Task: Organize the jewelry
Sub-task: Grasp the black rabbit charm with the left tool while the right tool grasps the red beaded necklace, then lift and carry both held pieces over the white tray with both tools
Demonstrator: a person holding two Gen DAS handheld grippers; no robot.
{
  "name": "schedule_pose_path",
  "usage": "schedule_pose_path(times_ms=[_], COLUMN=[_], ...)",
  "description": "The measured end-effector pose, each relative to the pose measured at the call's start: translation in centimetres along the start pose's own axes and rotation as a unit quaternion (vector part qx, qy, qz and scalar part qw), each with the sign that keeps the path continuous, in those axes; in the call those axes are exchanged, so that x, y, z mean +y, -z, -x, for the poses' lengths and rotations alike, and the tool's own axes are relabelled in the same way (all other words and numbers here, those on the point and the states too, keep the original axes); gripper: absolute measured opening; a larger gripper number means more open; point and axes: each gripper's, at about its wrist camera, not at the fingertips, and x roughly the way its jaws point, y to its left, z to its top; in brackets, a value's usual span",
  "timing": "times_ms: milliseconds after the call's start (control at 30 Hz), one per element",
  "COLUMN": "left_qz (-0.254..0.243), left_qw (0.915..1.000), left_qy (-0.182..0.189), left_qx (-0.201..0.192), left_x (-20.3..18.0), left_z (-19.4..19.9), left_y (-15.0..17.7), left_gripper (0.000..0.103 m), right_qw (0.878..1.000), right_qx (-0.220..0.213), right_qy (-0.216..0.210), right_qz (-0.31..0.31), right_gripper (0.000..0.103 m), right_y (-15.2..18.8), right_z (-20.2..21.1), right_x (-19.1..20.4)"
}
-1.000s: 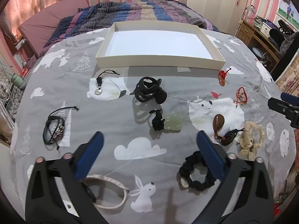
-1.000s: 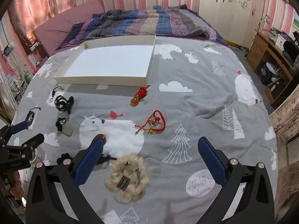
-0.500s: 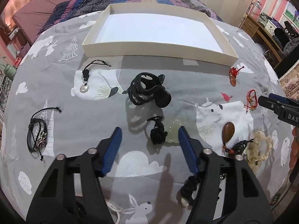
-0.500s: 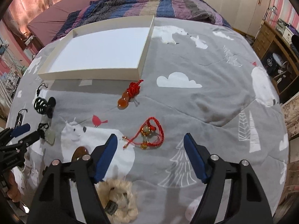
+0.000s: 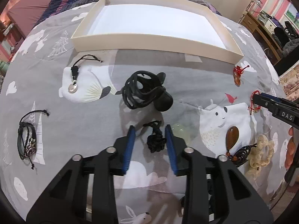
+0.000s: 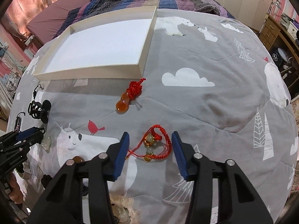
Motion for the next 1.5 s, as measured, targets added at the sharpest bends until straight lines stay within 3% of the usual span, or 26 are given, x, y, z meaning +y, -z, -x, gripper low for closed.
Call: schedule_pose_path(times_ms=[133, 367, 667, 833, 1100, 1300, 1500], left_qz=[-0.002, -0.001, -0.002, -0.004, -0.009, -0.029, -0.036], left_qw=[1.0, 0.9998, 0.9996, 0.9995, 0.9994, 0.9983, 0.9969], left_qy=[0.009, 0.02, 0.028, 0.03, 0.033, 0.039, 0.016], left_qx=[0.002, 0.005, 0.011, 0.006, -0.009, -0.033, -0.068], left_x=[-0.2, 0.2, 0.1, 0.1, 0.5, 0.1, 1.6], left_z=[-0.2, 0.1, 0.3, 0.7, 2.7, 5.1, 7.4], left_y=[-0.1, 0.4, 0.8, 0.9, 1.0, -0.7, -5.6], left_gripper=[0.02, 0.016, 0.014, 0.013, 0.013, 0.013, 0.013], right_qw=[1.0, 1.0, 1.0, 1.0, 0.999, 0.998, 0.996], right_qx=[-0.002, 0.006, -0.002, -0.015, -0.04, -0.059, -0.083], right_qy=[0.001, 0.006, 0.016, 0.028, 0.029, 0.021, 0.01], right_qz=[-0.003, -0.004, -0.012, -0.002, 0.003, 0.006, 0.003], right_gripper=[0.044, 0.043, 0.018, 0.013, 0.012, 0.012, 0.012], right_y=[-0.3, -0.2, 0.3, 0.4, 0.0, -1.2, -4.5], right_z=[-0.2, -1.0, -1.0, -0.6, 1.6, 3.5, 5.3], right_x=[-0.1, -0.3, -0.9, -0.3, 0.4, 1.9, 3.5])
